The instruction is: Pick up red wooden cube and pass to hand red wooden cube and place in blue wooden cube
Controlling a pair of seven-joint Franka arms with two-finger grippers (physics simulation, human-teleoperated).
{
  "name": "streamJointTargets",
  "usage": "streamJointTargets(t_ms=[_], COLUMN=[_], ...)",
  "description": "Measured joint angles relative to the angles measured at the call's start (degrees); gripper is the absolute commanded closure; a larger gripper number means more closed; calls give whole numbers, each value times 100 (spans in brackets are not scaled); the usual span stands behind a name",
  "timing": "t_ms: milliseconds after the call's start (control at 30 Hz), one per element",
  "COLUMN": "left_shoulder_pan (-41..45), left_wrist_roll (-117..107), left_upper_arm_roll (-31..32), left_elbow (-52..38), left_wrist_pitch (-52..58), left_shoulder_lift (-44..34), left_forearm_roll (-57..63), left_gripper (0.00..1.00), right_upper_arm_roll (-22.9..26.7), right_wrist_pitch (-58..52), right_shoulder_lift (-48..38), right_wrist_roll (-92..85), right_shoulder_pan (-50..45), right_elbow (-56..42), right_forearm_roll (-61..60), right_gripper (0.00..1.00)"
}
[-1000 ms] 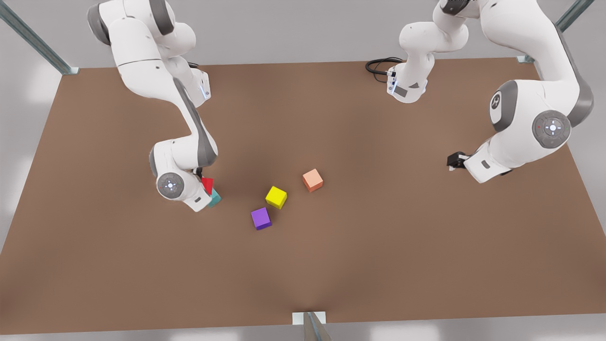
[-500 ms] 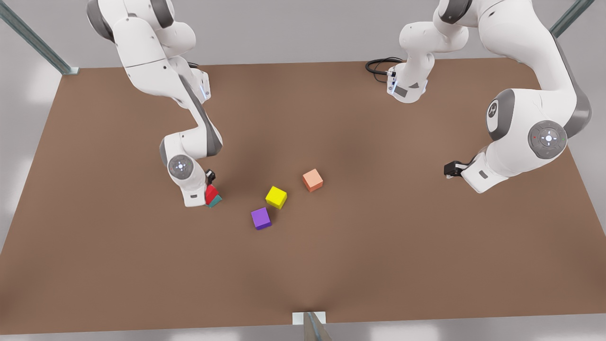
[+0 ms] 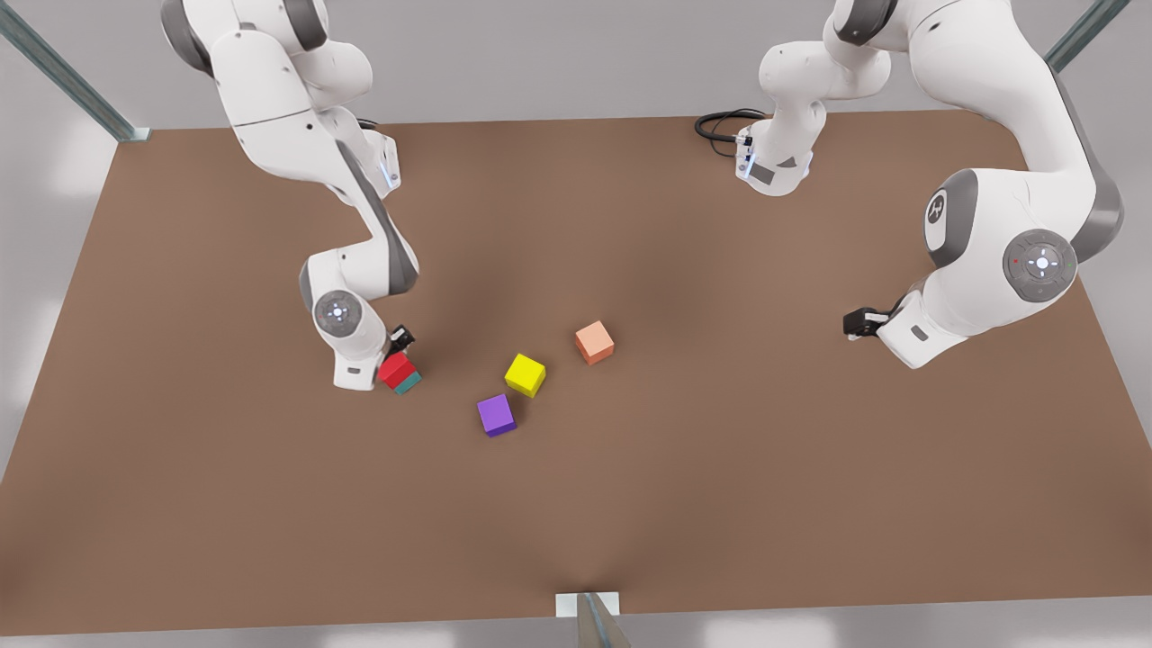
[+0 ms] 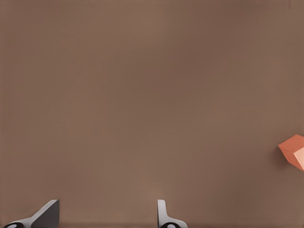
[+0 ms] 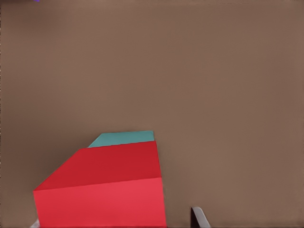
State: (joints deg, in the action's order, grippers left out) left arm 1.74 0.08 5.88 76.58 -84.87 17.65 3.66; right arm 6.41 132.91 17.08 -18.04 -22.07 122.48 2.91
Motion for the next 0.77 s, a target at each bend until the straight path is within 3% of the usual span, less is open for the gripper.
streamJointTargets(t_ms=[300,400,500,567,767], left_shoulder_pan=[-3,7,15,3,-6], left_wrist_roll=[-65,-81,-95,-103,-121], left_upper_arm_roll=[0,0,8,5,1], left_elbow=[0,0,0,7,9], left_wrist_pitch=[2,3,4,7,15], left_shoulder_lift=[0,0,0,8,26], left_forearm_roll=[-6,-3,-9,-13,-17], left_gripper=[0,0,0,0,0], right_upper_arm_roll=[-52,11,50,18,-180], right_wrist_pitch=[-659,-1384,-2687,-3547,-4973], right_shoulder_lift=[-538,-395,554,561,-394], right_wrist_roll=[415,618,886,1036,1396], right_shoulder_pan=[-69,56,792,1149,1701], right_elbow=[-744,-1930,-4324,-5011,-4623], right_forearm_roll=[-220,-323,-353,-408,-616], right_gripper=[0,0,0,0,0])
